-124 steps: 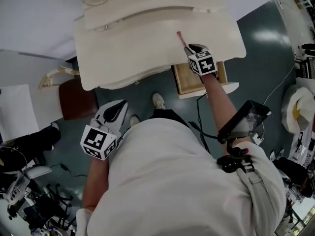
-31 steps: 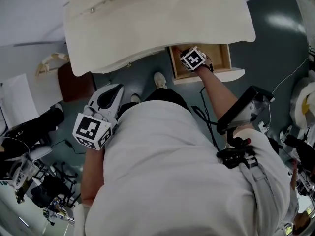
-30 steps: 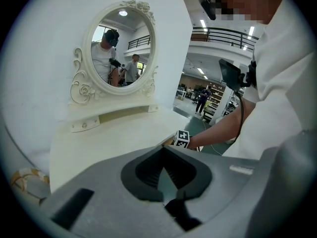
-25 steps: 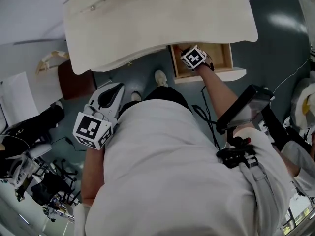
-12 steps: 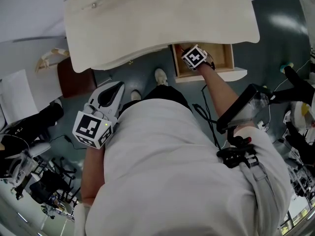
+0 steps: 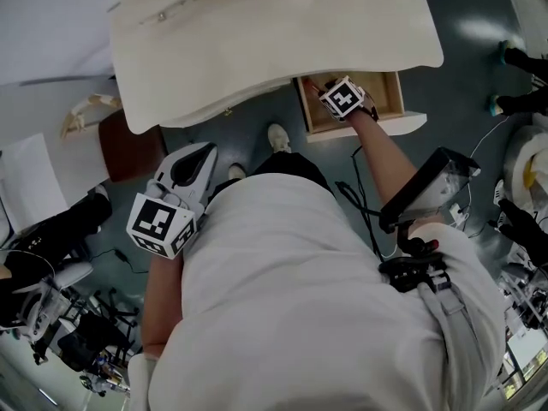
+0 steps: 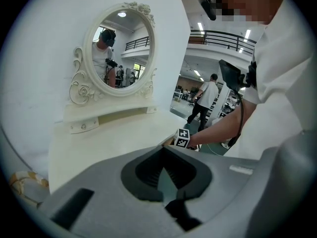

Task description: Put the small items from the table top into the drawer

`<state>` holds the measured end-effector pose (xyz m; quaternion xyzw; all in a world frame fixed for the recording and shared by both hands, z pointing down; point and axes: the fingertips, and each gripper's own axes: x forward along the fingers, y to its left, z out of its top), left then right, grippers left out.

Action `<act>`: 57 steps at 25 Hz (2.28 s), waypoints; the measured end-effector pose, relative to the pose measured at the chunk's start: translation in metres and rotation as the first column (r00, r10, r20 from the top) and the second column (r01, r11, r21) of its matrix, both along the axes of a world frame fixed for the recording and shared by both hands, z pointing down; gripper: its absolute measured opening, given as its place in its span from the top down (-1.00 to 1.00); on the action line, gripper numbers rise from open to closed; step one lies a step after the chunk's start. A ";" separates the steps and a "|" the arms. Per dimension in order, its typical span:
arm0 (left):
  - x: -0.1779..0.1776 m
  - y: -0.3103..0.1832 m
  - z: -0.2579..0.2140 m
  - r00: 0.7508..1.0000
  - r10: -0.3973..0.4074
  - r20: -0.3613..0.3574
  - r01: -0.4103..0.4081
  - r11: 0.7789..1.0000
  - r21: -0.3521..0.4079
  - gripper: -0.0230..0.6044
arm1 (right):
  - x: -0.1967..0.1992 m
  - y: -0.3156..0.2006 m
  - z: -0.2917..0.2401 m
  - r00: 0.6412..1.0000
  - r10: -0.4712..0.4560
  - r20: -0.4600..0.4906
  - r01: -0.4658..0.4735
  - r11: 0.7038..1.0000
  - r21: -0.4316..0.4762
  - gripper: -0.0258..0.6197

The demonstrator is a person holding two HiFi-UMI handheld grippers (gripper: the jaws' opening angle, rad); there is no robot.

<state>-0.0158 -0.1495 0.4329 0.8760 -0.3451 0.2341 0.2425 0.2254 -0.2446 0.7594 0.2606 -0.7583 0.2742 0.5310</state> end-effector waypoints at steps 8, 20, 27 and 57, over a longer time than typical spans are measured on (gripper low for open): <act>-0.030 0.017 -0.007 0.997 0.067 -0.039 -0.066 0.997 0.040 0.92 | 0.000 0.005 -0.052 0.994 0.109 -0.011 -0.107 0.988 0.110 0.83; -0.091 0.067 -0.016 0.987 0.139 -0.083 -0.130 0.986 0.107 0.92 | -0.047 0.073 -0.130 0.974 0.218 0.054 -0.225 0.944 0.240 0.92; -0.126 0.075 -0.013 0.984 0.152 -0.097 -0.141 0.983 0.114 0.92 | -0.102 0.096 -0.153 0.975 0.200 0.101 -0.220 0.942 0.253 0.92; -0.184 0.172 0.013 0.970 0.205 -0.134 -0.190 0.975 0.114 0.92 | -0.246 0.225 -0.220 0.973 0.060 0.223 -0.131 0.938 0.322 0.92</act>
